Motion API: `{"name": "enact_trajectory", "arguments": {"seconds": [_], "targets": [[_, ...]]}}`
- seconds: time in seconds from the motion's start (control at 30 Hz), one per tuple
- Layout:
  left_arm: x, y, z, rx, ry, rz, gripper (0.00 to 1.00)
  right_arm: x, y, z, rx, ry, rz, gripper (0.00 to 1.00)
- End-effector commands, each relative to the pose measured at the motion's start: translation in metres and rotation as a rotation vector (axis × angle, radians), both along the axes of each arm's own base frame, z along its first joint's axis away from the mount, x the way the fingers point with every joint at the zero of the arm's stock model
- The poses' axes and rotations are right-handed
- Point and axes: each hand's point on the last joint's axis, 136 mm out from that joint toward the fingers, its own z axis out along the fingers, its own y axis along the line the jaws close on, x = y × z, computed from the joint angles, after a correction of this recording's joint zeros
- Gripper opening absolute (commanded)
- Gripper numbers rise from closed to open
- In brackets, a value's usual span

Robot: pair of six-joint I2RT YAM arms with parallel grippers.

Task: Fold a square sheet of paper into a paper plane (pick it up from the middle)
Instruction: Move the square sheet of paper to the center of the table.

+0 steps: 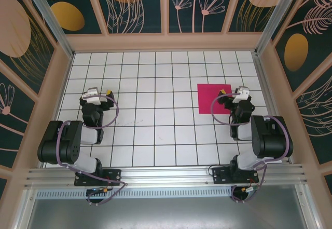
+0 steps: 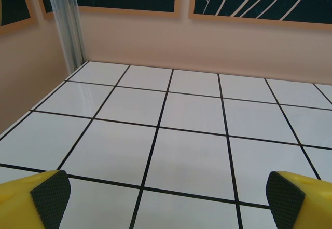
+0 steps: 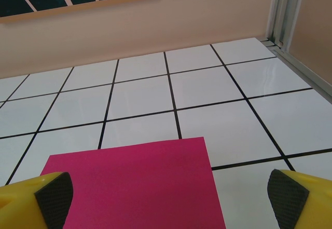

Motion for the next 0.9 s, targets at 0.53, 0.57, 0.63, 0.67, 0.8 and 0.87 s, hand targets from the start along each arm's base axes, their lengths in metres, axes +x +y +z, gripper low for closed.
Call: {"name": "enact_trajectory", "arguments": {"seconds": [0.53, 0.57, 0.63, 0.67, 0.8, 0.87], "targets": [[0.012, 0.028, 0.080, -0.272, 0.045, 0.210, 0.99, 0.047, 0.004, 0.024, 0.322, 0.373, -0.209, 0.99], [0.014, 0.025, 0.085, -0.305, 0.043, 0.196, 0.99, 0.050, 0.010, 0.016, 0.347, 0.409, -0.200, 0.99], [0.019, 0.016, 0.093, -0.350, 0.058, 0.150, 0.99, 0.058, 0.024, 0.005, 0.419, 0.471, -0.157, 0.99], [0.022, 0.012, 0.094, -0.368, 0.077, 0.132, 0.98, 0.061, 0.033, -0.002, 0.460, 0.506, -0.127, 0.99], [0.036, -0.013, 0.091, -0.335, 0.183, -0.008, 0.99, 0.072, 0.051, -0.031, 0.540, 0.627, -0.100, 0.95], [0.039, -0.014, 0.086, -0.337, 0.211, -0.007, 0.98, 0.076, 0.057, -0.041, 0.544, 0.668, -0.091, 0.94]]}}
